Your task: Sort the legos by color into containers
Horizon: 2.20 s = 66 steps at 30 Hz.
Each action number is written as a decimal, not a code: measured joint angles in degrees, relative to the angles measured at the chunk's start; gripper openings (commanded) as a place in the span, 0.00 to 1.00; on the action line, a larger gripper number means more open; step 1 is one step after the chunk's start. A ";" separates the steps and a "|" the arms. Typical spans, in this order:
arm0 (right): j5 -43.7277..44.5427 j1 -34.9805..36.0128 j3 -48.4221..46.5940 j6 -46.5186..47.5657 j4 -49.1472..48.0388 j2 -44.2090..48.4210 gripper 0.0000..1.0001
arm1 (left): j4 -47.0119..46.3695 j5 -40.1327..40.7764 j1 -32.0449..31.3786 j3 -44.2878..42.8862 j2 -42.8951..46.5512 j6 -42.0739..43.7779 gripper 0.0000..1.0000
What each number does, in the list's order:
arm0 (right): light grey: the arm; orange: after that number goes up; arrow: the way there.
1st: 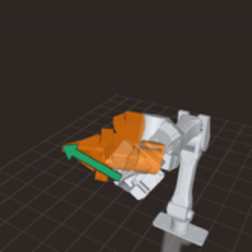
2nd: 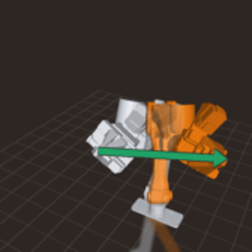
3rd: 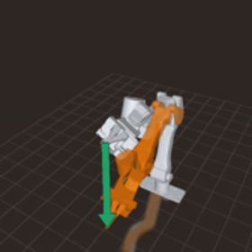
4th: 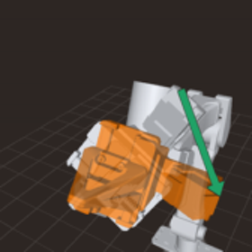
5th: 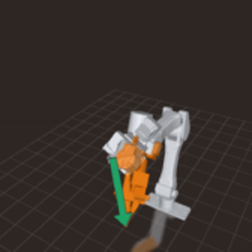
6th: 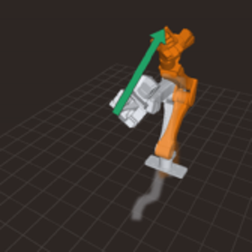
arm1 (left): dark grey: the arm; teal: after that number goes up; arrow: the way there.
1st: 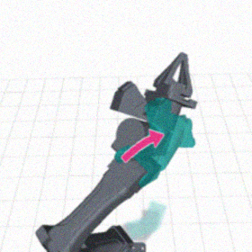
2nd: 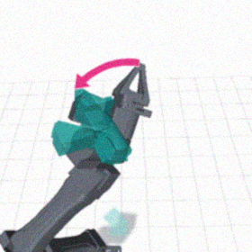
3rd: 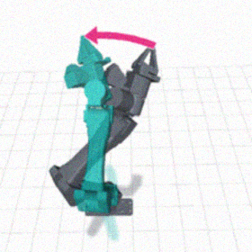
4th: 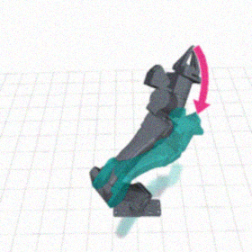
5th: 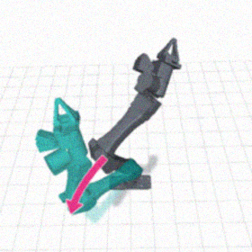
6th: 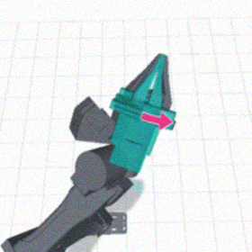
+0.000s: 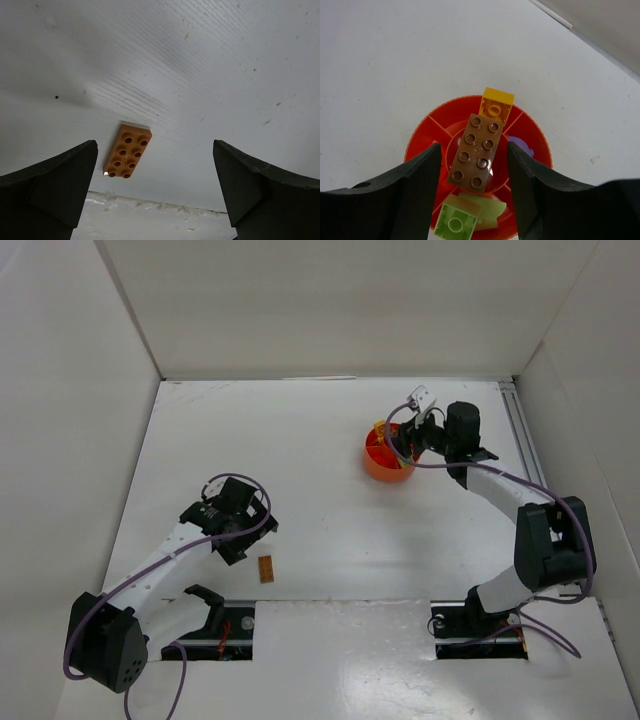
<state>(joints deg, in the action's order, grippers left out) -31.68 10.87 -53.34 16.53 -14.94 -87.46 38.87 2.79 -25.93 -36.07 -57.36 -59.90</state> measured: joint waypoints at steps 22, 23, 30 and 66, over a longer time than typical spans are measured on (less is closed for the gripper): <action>14.82 6.88 -8.68 3.23 14.99 -5.18 0.38 | 0.02 0.00 0.00 0.02 -0.66 0.04 0.96; 15.06 6.91 -8.79 3.23 14.99 -5.18 0.38 | 0.02 0.00 0.00 0.02 -0.66 0.07 0.96; 15.65 7.17 -8.90 3.21 15.02 -5.14 0.36 | -0.02 0.00 0.00 0.02 -0.66 0.35 0.96; -28.81 -5.75 -5.64 6.51 -6.14 -13.70 0.38 | -0.48 -0.17 0.00 -0.09 -4.33 0.94 0.95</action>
<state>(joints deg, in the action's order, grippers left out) -60.49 5.13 -58.98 23.05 -21.08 -101.16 38.39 2.61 -25.93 -36.16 -61.69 -58.96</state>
